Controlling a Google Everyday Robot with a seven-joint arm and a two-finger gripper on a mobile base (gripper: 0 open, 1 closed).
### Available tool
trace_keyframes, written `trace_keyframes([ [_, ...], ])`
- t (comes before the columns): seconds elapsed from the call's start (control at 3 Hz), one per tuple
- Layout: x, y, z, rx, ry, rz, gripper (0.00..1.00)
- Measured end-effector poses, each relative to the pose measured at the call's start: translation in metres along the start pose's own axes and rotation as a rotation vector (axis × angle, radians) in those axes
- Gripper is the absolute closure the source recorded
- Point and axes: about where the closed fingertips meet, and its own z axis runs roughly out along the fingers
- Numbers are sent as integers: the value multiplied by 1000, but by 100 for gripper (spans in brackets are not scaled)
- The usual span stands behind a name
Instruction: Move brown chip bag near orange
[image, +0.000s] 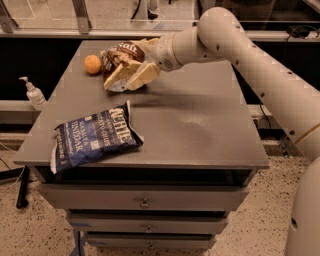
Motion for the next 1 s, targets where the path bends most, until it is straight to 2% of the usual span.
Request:
trace_keyframes([
  [0.33, 7, -7, -25, 15, 37, -8, 0],
  [1.0, 33, -54, -191, 199, 209, -70, 0],
])
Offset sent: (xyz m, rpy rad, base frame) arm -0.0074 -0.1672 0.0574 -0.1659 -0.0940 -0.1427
